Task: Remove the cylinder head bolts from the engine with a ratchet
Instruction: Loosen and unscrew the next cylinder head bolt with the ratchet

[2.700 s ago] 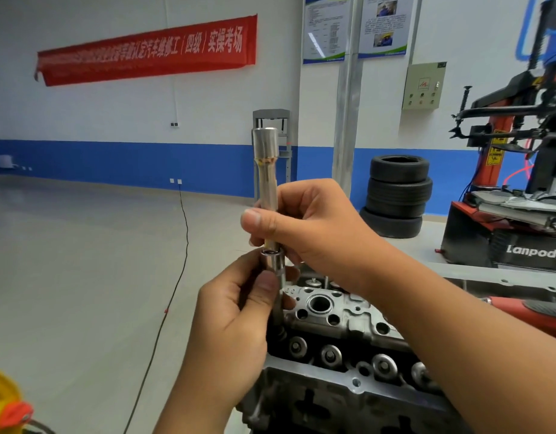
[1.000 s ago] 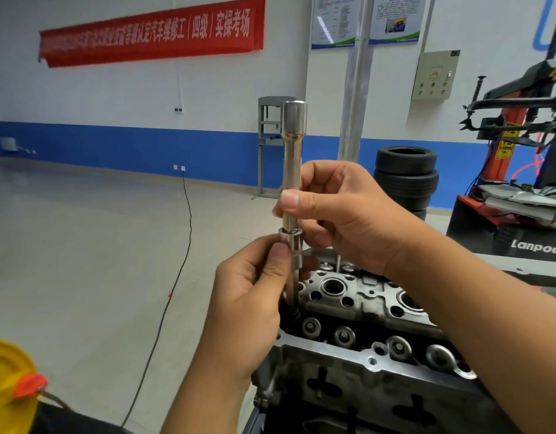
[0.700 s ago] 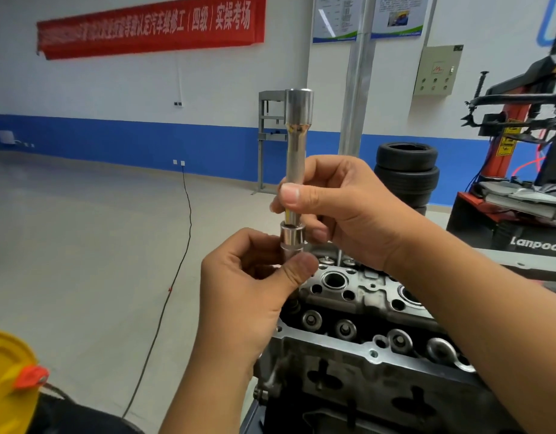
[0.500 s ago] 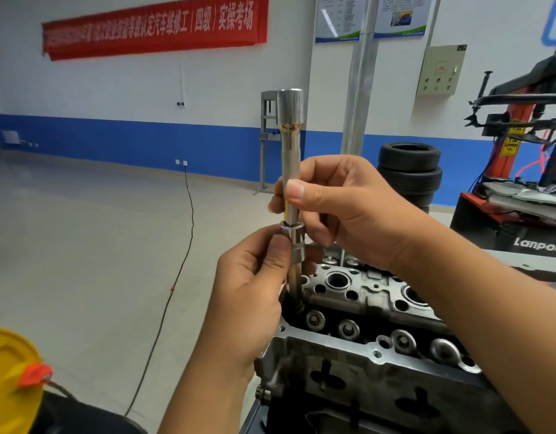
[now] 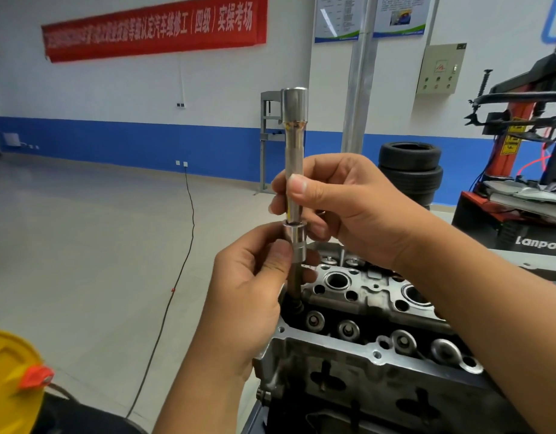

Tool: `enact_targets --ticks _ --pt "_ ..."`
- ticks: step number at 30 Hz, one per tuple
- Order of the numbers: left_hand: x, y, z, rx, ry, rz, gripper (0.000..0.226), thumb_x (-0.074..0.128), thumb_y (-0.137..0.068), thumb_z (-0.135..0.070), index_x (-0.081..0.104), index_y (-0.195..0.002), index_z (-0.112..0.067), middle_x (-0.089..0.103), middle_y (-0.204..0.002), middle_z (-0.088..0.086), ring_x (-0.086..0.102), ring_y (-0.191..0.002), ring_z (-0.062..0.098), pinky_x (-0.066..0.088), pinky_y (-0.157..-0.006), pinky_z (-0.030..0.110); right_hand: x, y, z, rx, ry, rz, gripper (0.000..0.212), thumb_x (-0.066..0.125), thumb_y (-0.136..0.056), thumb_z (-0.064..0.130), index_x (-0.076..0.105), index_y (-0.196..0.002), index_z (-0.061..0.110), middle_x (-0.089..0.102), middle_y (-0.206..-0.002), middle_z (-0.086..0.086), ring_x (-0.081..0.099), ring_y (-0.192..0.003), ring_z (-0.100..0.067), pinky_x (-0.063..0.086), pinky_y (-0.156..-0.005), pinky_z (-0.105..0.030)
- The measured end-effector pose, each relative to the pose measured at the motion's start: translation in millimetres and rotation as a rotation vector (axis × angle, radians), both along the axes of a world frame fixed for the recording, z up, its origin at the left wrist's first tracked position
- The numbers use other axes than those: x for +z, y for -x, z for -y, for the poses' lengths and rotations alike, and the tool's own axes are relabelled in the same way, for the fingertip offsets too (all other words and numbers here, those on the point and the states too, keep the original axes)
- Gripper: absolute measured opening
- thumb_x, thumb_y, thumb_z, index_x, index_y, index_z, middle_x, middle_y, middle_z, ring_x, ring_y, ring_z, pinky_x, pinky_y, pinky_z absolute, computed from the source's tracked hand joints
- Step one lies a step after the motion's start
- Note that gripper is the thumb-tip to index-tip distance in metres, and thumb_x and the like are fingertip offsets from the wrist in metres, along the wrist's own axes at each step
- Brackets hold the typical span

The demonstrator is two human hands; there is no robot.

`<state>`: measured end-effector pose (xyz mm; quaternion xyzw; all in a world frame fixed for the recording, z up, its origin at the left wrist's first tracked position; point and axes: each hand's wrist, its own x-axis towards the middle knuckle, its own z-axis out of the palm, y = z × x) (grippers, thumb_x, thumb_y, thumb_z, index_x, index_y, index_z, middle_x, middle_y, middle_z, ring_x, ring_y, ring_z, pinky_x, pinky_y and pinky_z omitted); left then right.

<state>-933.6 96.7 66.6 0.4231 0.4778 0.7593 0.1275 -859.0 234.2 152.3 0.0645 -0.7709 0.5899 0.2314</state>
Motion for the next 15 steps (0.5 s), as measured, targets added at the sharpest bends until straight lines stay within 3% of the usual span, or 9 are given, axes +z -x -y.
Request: enact_targets --ticks 3,6,9,11,13,15 --pt "-1.2 1.3 -1.6 0.118 -0.011 0.011 0.025 0.077 -0.07 -0.04 0.076 -0.092 -0.029 0.079 -0.082 0.002 0.077 -0.073 0.02 0.06 -0.066 0.023 -0.5 -0.9 1.1 0.01 0.007 -0.011 0.02 0.073 -0.086 0.021 0.072 -0.098 0.005 0.075 -0.088 -0.014 0.044 -0.051 -0.011 0.041 -0.054 -0.026" --pt "-2.5 2.5 -2.0 0.225 0.01 -0.058 0.038 0.085 -0.055 -0.049 0.074 -0.089 -0.039 0.078 -0.079 -0.006 0.075 -0.072 0.012 0.058 -0.063 0.018 -1.8 0.5 2.8 -0.05 0.005 -0.03 0.026 0.085 -0.076 0.024 0.069 -0.086 0.007 0.068 -0.088 -0.021 0.046 -0.052 -0.012 0.042 -0.05 -0.026" --pt "-1.9 1.9 -1.6 0.21 0.042 -0.142 0.018 0.074 -0.084 -0.058 0.075 -0.097 -0.046 0.078 -0.085 -0.005 0.075 -0.081 0.013 0.06 -0.07 0.02 -1.4 0.7 4.0 -0.037 0.008 -0.035 0.028 0.081 -0.076 0.026 0.067 -0.086 0.004 0.073 -0.086 -0.017 0.045 -0.049 -0.013 0.042 -0.05 -0.025" --pt "-1.6 0.6 -0.2 0.104 0.031 -0.137 0.023 0.055 -0.1 -0.049 0.077 -0.103 -0.041 0.079 -0.095 -0.001 0.076 -0.087 0.019 0.062 -0.08 0.027 -0.9 0.3 3.1 -0.02 0.001 -0.026 0.029 0.078 -0.082 0.025 0.067 -0.092 0.0 0.075 -0.088 -0.016 0.044 -0.048 -0.012 0.042 -0.052 -0.026" --pt "-0.7 1.4 0.9 0.061 0.022 -0.097 0.023 0.054 -0.102 -0.035 0.077 -0.103 -0.035 0.079 -0.098 -0.001 0.077 -0.085 0.021 0.061 -0.077 0.025 -0.9 0.0 2.6 0.006 0.0 -0.016 0.027 0.074 -0.089 0.022 0.067 -0.098 -0.003 0.076 -0.09 -0.015 0.043 -0.045 -0.01 0.041 -0.057 -0.03" --pt "0.1 1.8 0.9 0.13 0.014 -0.107 0.013 0.065 -0.099 -0.028 0.077 -0.096 -0.032 0.079 -0.089 -0.004 0.077 -0.075 0.015 0.059 -0.069 0.019 -1.2 -0.6 3.3 0.022 0.007 -0.013 0.024 0.071 -0.088 0.018 0.068 -0.099 -0.003 0.076 -0.091 -0.016 0.044 -0.044 -0.009 0.041 -0.058 -0.031"
